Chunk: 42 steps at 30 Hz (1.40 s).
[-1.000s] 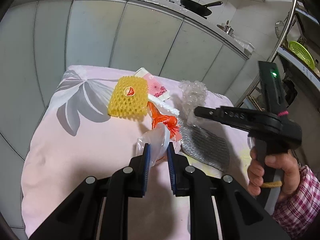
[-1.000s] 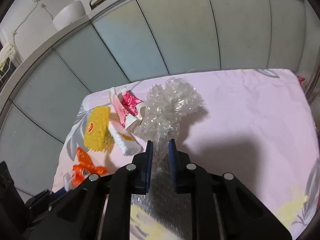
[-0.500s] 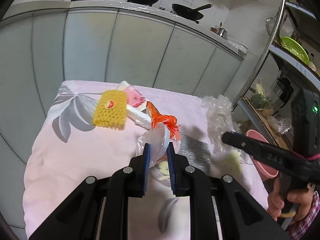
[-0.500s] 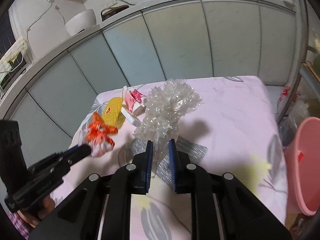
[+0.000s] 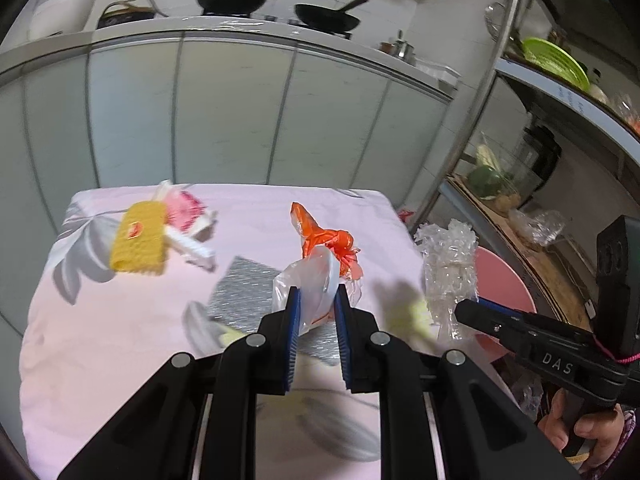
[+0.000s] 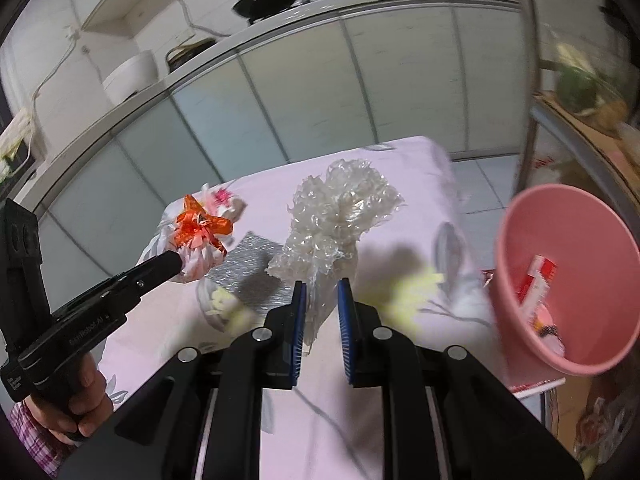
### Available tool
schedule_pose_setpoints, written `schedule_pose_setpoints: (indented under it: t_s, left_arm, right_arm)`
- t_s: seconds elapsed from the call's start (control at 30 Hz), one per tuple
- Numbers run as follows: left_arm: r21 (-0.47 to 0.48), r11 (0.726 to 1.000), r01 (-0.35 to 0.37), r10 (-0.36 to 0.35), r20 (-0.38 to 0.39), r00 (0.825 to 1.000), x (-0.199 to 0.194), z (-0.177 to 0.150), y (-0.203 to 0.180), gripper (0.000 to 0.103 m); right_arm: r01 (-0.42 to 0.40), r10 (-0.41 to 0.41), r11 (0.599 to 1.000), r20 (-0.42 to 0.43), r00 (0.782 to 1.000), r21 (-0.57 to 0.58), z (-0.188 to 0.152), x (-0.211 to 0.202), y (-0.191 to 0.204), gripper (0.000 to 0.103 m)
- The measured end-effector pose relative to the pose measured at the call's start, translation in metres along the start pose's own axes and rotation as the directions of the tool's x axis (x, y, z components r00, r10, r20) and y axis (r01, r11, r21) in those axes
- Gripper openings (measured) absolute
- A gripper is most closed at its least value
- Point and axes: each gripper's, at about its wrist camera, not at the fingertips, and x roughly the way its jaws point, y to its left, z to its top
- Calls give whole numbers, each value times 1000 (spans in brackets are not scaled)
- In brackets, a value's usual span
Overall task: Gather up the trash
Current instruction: 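Carry the plastic bag in the left gripper while the right carries the bubble wrap to the bucket, then open both grippers to drop the plastic bag and bubble wrap into the bucket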
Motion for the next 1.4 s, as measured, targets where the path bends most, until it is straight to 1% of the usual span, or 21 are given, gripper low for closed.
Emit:
schedule_pose_setpoints:
  t_s: [0.23, 0.47, 0.67, 0.97, 1.2, 1.4]
  left_arm:
    - [65, 997, 35, -33, -20, 999, 17, 3, -43, 16]
    - [120, 991, 67, -63, -35, 997, 35, 8, -88, 16]
    - [187, 976, 110, -103, -50, 993, 51, 11, -131, 16]
    - [254, 951, 177, -163, -76, 984, 78, 13, -188, 16]
    - [287, 933, 219, -196, -106, 975, 99, 9, -216, 16]
    - [304, 921, 242, -207, -142, 968, 121, 2, -234, 16]
  right_arm:
    - [48, -50, 995, 29, 998, 86, -3, -20, -42, 16]
    - [90, -98, 987, 54, 994, 133, -9, -36, -77, 16]
    - [135, -149, 976, 71, 986, 170, -16, -49, -102, 16]
    - [193, -219, 952, 88, 972, 239, -22, -63, -142, 16]
    - [236, -268, 930, 79, 960, 282, -26, -66, -169, 16]
    - [262, -287, 919, 47, 957, 294, -32, -60, -183, 16]
